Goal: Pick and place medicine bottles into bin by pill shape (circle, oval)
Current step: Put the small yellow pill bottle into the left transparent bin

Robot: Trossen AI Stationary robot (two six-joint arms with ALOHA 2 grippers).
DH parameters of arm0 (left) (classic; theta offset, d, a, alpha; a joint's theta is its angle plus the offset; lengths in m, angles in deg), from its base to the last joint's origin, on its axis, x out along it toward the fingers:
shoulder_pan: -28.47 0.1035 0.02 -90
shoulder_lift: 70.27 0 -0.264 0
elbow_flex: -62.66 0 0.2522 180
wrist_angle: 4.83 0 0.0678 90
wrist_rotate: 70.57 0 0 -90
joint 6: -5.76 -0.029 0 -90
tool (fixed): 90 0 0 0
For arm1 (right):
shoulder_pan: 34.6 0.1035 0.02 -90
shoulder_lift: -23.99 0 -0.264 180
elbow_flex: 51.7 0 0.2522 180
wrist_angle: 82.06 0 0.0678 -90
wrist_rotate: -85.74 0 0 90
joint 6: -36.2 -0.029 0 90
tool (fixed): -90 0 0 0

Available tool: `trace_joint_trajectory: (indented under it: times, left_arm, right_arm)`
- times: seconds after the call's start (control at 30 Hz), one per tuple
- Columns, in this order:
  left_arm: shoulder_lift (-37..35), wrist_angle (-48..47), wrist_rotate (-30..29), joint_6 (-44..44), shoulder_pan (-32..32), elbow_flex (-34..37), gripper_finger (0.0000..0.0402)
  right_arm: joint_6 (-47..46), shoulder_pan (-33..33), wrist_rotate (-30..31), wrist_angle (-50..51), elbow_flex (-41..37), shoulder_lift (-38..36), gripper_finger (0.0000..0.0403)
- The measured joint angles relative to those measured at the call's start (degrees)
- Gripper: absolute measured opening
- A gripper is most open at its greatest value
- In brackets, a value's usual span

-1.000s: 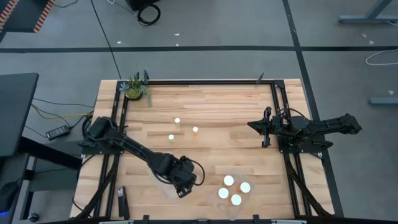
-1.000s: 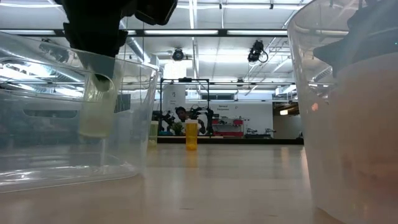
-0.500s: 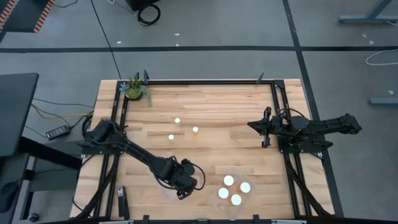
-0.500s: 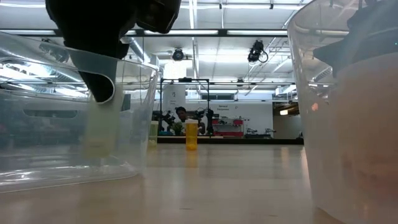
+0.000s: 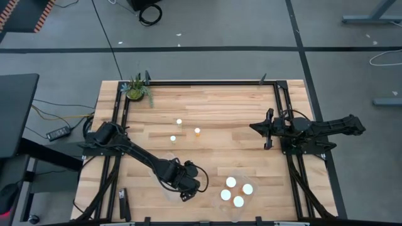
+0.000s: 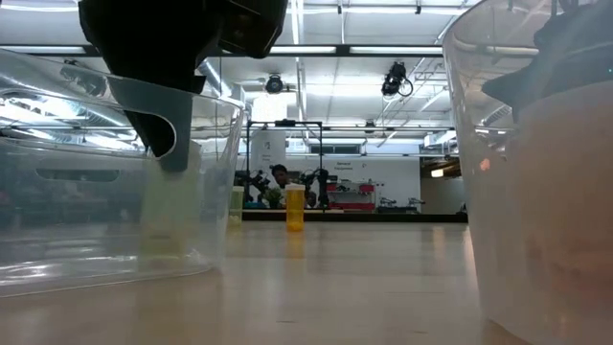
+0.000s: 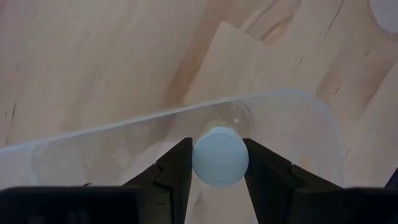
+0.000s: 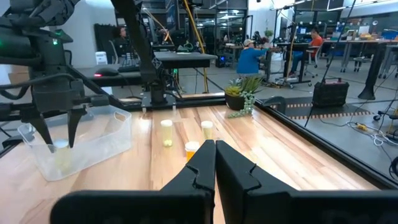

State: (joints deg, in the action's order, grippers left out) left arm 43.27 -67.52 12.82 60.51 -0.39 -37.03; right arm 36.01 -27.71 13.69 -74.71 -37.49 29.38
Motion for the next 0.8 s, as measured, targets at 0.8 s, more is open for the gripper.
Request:
trace_joint_trajectory:
  times: [0.8]
  left_arm:
    - [0.09,-3.59,3.89,1.70,-0.28,0.07,0.0234]
  right_arm:
    - [0.00,0.00,0.00,0.07,0.00,0.00,0.0019]
